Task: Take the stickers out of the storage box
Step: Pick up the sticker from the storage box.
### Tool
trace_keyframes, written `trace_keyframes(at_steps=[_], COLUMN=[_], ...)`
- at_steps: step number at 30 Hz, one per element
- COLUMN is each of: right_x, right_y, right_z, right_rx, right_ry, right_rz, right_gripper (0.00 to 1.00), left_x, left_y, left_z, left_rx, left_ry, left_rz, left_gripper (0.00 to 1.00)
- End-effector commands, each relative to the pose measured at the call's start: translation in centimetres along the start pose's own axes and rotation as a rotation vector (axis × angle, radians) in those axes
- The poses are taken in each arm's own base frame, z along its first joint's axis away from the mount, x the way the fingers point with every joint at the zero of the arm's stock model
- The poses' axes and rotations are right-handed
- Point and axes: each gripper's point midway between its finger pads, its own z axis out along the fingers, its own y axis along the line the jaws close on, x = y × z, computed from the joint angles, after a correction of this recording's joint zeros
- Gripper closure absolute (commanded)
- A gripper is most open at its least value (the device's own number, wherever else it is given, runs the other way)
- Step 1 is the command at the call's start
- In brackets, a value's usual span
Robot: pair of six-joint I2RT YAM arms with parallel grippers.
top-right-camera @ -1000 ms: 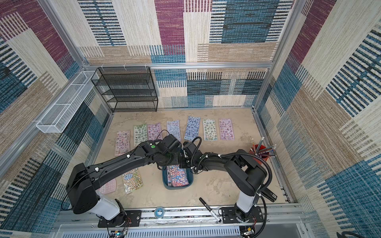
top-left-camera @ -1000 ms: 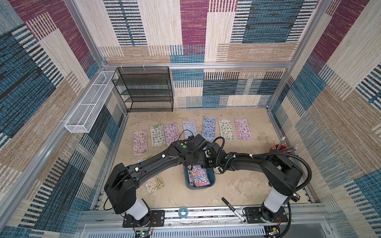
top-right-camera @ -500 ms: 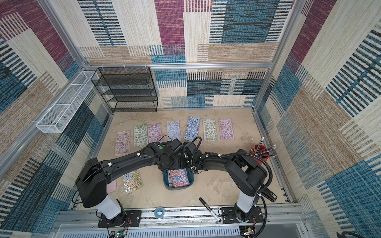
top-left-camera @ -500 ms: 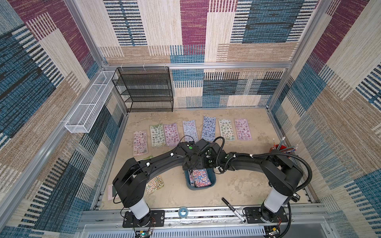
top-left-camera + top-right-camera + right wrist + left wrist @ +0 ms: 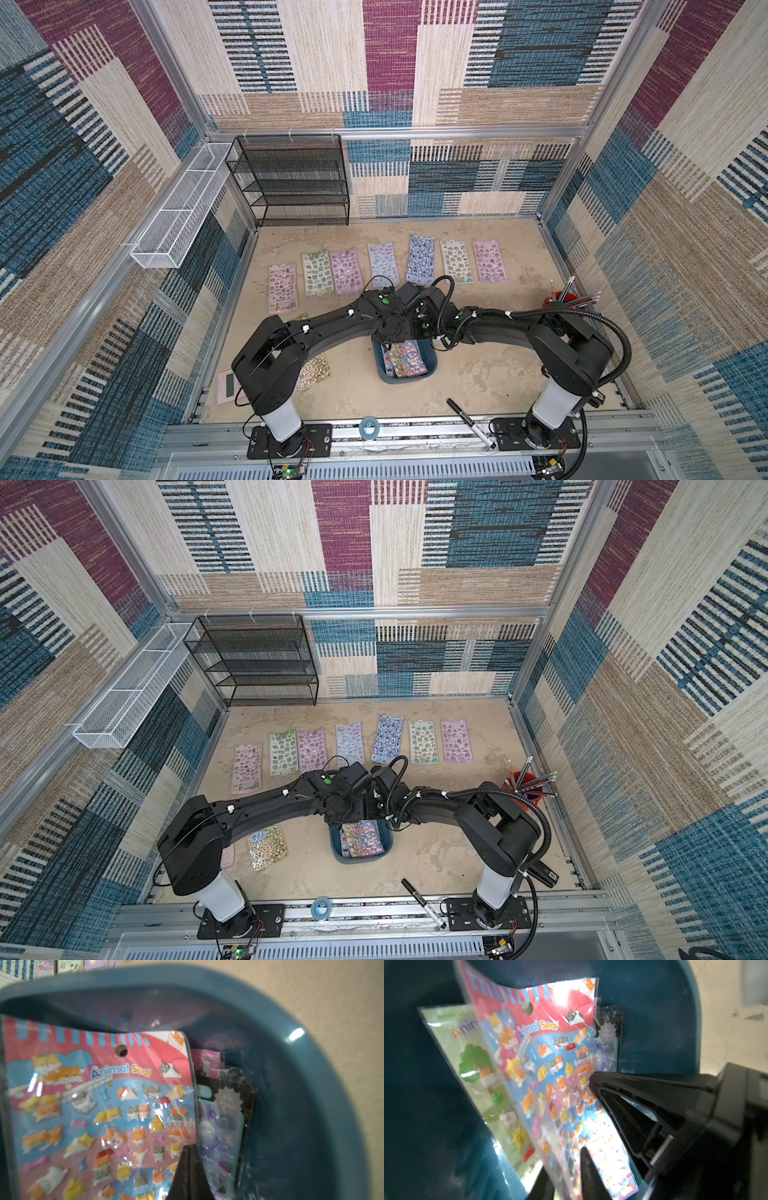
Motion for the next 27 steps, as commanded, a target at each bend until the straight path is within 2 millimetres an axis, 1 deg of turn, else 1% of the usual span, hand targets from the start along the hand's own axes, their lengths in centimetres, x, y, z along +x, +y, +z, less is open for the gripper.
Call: trace_keyframes(at_steps=[1, 2, 4, 5, 6, 8, 10, 13, 16, 18, 22, 25, 27], right_x=[5.4, 5.3, 5.1, 4.9, 4.7, 4.4, 4.1, 3.7, 3.0, 2.6, 2.0, 1.8, 1.5], right_y=[-5.4, -5.4, -5.4, -5.4, -5.5, -5.9, -6.6, -7.4, -7.7, -8.0, -8.9, -10.0, -10.7], right_z=[-0.6, -0.8, -1.1, -1.3, -1.5, -1.9, -2.3, -3.0, -4.0, -4.6, -5.7, -6.4, -7.0], right_rx=[0.224, 0.225, 0.231, 0.236, 0.24, 0.249, 0.265, 0.288, 0.302, 0.321, 0.368, 0.394, 0.403], right_ry=[0.189, 0.184, 0.174, 0.164, 0.158, 0.145, 0.135, 0.121, 0.091, 0.077, 0.054, 0.039, 0.024], right_rz=[0.039, 0.04, 0.041, 0.039, 0.041, 0.05, 0.058, 0.069, 0.075, 0.076, 0.08, 0.1, 0.12], right_gripper=[1.0, 1.0, 1.0, 0.96, 0.9, 0.78, 0.72, 0.69, 0.67, 0.67, 0.66, 0.66, 0.65], left_x=[0.0, 0.0, -0.3, -0.5, -0.8, -1.6, -2.1, -2.4, -2.5, -2.4, -2.8, -3.4, -3.9], left_y=[-0.3, -0.4, -0.7, -1.3, -1.9, -3.6, -5.3, -7.3, -8.3, -8.8, -8.7, -7.9, -6.8], left_z=[0.3, 0.4, 0.1, -0.3, -0.8, -2.3, -3.9, -6.2, -7.9, -8.8, -9.9, -11.1, -12.0], left_rx=[0.02, 0.024, 0.049, 0.08, 0.113, 0.204, 0.297, 0.428, 0.525, 0.586, 0.68, 0.726, 0.736], left_ry=[0.009, 0.011, 0.007, -0.002, -0.015, -0.046, -0.067, -0.093, -0.117, -0.134, -0.162, -0.189, -0.217], left_rz=[-0.012, -0.013, -0.009, 0.001, 0.01, 0.044, 0.072, 0.095, 0.094, 0.085, 0.045, 0.022, 0.014], left_gripper=[0.96, 1.0, 1.0, 1.0, 1.0, 1.0, 1.0, 1.0, 1.0, 1.0, 1.0, 1.0, 1.0])
